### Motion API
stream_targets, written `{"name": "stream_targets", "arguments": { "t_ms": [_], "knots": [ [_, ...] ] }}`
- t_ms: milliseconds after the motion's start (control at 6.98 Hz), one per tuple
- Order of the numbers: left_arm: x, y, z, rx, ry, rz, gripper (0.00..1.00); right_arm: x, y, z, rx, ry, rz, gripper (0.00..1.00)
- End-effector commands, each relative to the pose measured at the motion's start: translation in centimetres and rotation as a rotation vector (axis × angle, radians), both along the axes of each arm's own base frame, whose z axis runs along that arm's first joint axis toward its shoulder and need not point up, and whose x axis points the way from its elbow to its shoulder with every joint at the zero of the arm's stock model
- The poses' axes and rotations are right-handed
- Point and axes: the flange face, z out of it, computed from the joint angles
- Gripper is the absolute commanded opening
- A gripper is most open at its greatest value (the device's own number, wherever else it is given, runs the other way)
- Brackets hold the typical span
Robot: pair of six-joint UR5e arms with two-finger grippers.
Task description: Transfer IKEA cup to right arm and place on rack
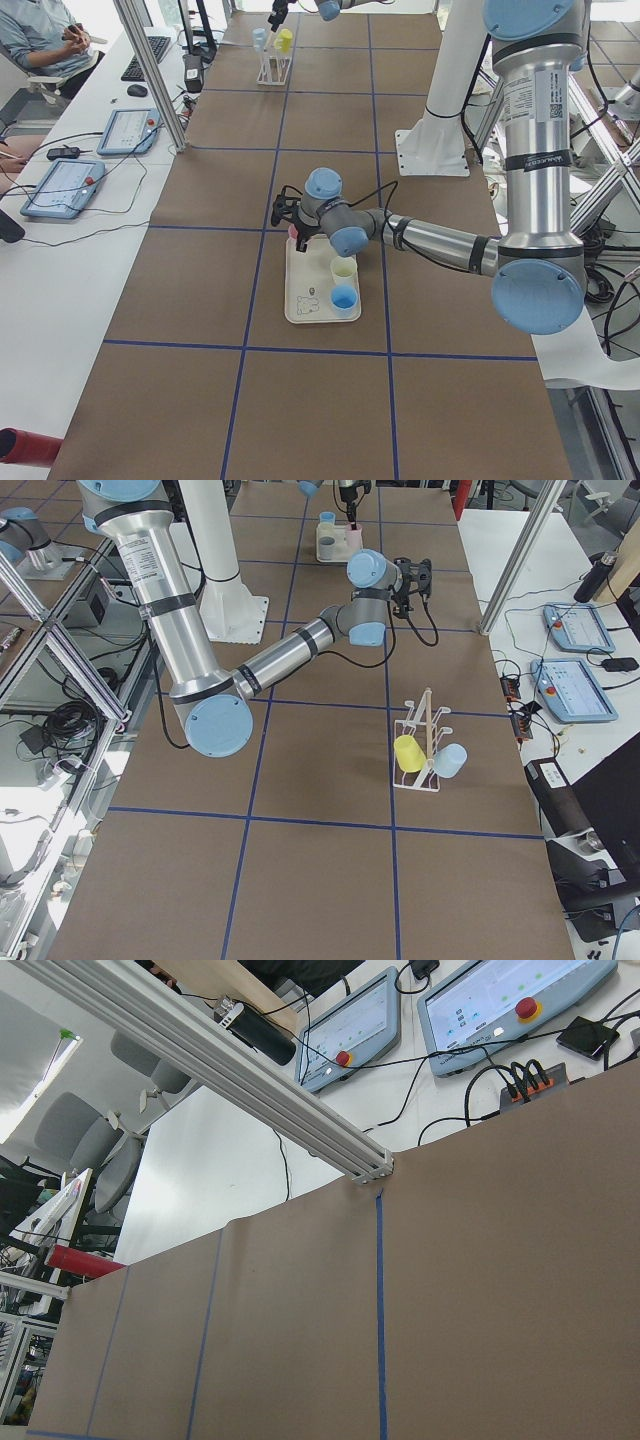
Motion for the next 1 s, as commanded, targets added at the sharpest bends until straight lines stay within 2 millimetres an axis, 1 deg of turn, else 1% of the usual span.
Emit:
{"name": "stream_targets", "arguments": {
  "t_ms": [0,143,286,430,573,716,859],
  "knots": [
    [-2.7,-4.0,-5.1,-0.006,-0.023,-0.071,0.0,-2.7,0.8,-1.4,0.022,-0.012,-0.044,1.0],
    [-2.1,-5.8,-7.7,-0.047,0.002,-0.123,0.0,-5.2,1.3,-2.4,0.006,-0.039,-0.028,1.0],
    [-1.2,-7.3,-11.0,-0.121,0.086,-0.215,0.0,-9.3,2.6,-3.6,-0.002,-0.065,0.003,1.0],
    [-0.4,-8.6,-14.9,-0.22,0.204,-0.321,0.0,-12.7,4.0,-5.0,0.005,-0.088,0.028,1.0],
    [0.6,-9.1,-18.6,-0.321,0.312,-0.402,0.0,-15.4,5.1,-6.7,-0.024,-0.139,0.038,1.0],
    [0.6,-8.5,-20.4,-0.368,0.421,-0.442,0.0,-17.6,6.3,-8.7,-0.051,-0.197,0.061,1.0],
    [1.6,-7.4,-21.5,-0.418,0.587,-0.447,0.0,-19.3,7.0,-11.9,-0.087,-0.279,0.089,1.0]
  ]
}}
